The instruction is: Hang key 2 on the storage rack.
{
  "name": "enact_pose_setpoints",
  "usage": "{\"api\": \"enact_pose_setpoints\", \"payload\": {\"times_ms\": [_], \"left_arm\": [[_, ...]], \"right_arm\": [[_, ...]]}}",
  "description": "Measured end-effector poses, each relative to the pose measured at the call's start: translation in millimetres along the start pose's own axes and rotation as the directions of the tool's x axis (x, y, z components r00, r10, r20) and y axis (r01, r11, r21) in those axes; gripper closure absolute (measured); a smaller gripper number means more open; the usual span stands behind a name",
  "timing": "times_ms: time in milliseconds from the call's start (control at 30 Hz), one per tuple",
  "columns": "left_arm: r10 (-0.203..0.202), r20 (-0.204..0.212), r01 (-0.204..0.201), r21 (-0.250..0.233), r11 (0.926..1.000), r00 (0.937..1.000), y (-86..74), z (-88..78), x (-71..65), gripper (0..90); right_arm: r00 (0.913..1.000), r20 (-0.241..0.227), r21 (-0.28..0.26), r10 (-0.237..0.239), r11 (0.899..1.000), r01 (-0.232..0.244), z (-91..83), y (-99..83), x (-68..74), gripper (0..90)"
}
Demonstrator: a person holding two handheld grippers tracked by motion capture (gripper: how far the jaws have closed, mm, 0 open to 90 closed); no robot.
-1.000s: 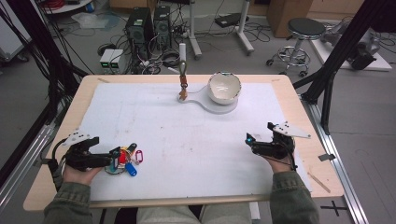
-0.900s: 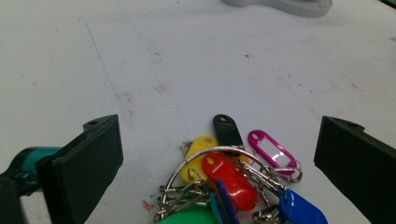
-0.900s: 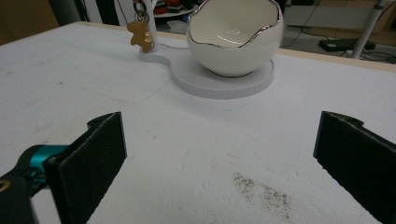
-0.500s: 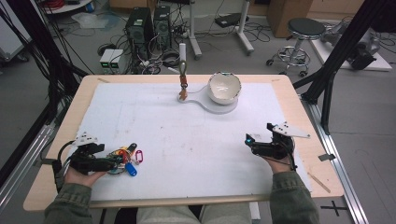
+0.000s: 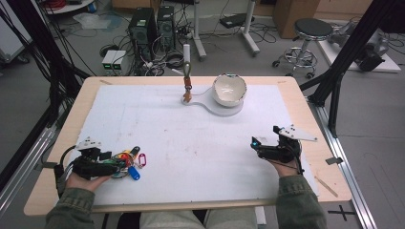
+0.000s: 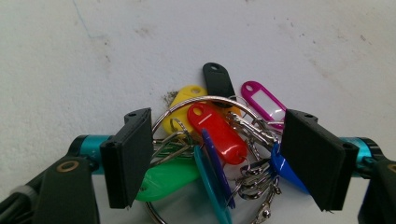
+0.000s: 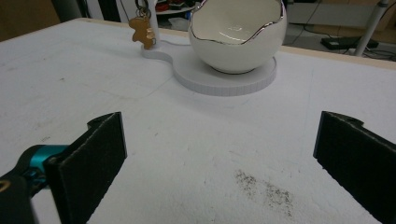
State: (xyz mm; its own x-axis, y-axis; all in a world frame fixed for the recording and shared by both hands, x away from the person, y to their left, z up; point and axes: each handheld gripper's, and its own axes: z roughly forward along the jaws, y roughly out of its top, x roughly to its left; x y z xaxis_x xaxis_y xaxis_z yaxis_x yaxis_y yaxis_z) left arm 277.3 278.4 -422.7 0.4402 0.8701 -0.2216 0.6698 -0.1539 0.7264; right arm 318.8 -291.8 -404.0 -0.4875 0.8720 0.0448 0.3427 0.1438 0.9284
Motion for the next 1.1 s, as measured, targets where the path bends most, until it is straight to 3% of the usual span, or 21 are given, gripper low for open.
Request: {"api": "enact_pose_setpoints", "payload": {"times_ms": [167,367,500,567,667,800,1100], "left_arm": [[-0.009,-0.002,0.009,0.046,0.9989,1.0000,-1.3,2.8,-0.7,40.8],[-0.015,-0.036,0.017,0.056,0.9983,0.9992,-3.4,2.1,-0.4,62.8],[-0.046,0.008,0.045,0.085,0.9954,0.9989,-5.0,4.7,3.7,71.5],[-0.047,0.028,0.044,0.115,0.9924,0.9985,-7.0,7.5,5.6,75.9],[-0.041,0.050,0.035,0.112,0.9931,0.9979,-5.7,7.8,4.2,83.1],[-0.009,0.040,0.005,0.110,0.9939,0.9991,-5.1,7.8,2.2,83.8],[0.007,0.031,-0.009,0.071,0.9975,0.9995,-4.2,4.4,1.7,84.1]], "right_arm": [[1.0000,-0.001,0.005,-0.004,1.000,0.004,0.7,-0.3,0.4,1.7],[1.0000,0.000,0.004,-0.008,1.000,0.008,0.8,-0.3,0.2,1.7],[0.9999,0.001,0.010,-0.015,1.000,0.015,1.5,-0.6,0.4,1.7],[0.9998,-0.001,0.012,-0.017,1.000,0.017,1.8,-0.7,1.0,1.7],[0.9999,-0.001,0.014,-0.017,1.000,0.017,2.0,-0.8,1.1,1.7],[0.9998,0.000,0.014,-0.018,1.000,0.018,2.0,-0.8,1.1,1.7],[0.9998,0.000,0.016,-0.019,1.000,0.019,2.4,-1.0,1.1,1.7]]}}
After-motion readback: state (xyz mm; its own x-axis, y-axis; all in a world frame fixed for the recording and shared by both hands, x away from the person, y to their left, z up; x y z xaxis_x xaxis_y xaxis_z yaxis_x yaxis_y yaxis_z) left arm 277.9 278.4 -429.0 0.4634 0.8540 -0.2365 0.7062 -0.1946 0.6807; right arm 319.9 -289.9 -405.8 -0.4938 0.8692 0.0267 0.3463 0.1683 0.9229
